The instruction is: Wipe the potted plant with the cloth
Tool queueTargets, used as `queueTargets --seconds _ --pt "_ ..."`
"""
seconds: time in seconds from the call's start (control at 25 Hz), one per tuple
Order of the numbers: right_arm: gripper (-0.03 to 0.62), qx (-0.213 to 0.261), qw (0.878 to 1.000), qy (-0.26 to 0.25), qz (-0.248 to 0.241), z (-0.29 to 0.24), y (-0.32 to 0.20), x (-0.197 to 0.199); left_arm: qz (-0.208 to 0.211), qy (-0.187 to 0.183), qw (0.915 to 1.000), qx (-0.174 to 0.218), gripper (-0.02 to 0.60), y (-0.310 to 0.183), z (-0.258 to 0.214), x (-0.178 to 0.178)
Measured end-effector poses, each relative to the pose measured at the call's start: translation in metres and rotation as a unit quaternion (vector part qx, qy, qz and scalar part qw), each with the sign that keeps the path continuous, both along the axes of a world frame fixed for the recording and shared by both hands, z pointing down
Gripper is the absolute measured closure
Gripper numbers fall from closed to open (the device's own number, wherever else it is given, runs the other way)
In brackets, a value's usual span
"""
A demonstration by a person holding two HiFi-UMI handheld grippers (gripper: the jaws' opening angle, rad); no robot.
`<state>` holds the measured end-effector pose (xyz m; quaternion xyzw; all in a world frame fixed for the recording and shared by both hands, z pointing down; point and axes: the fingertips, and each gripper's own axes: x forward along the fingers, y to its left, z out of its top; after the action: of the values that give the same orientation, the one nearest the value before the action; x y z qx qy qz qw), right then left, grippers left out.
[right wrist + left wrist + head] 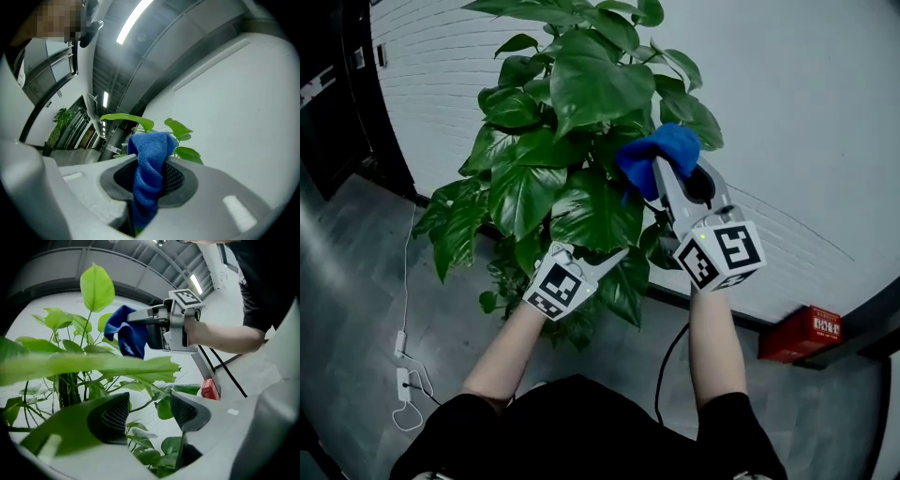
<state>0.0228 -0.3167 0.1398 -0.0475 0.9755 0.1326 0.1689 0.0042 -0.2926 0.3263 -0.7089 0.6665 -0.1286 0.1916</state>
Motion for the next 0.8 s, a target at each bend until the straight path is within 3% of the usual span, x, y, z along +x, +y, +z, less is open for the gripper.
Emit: queueTargets --seconds 0.2,0.4,0.8 --pt "0.505 0.013 0.998 0.055 -0.027 0.039 0.015 -0.035 0.007 -0.007 0.9999 0.01 0.296 -0.006 -0.005 0.006" --pt "0.505 0.033 0.995 0.087 -0.024 0.081 0.023 -0.038 0.022 -0.013 0.9993 0.028 0.295 -0.002 -0.017 0.012" --pt "0.505 -0.032 0.994 0.095 -0.047 0.113 0.018 -0.01 0.025 0.016 0.9993 0.023 0.29 0.004 -0.002 0.02"
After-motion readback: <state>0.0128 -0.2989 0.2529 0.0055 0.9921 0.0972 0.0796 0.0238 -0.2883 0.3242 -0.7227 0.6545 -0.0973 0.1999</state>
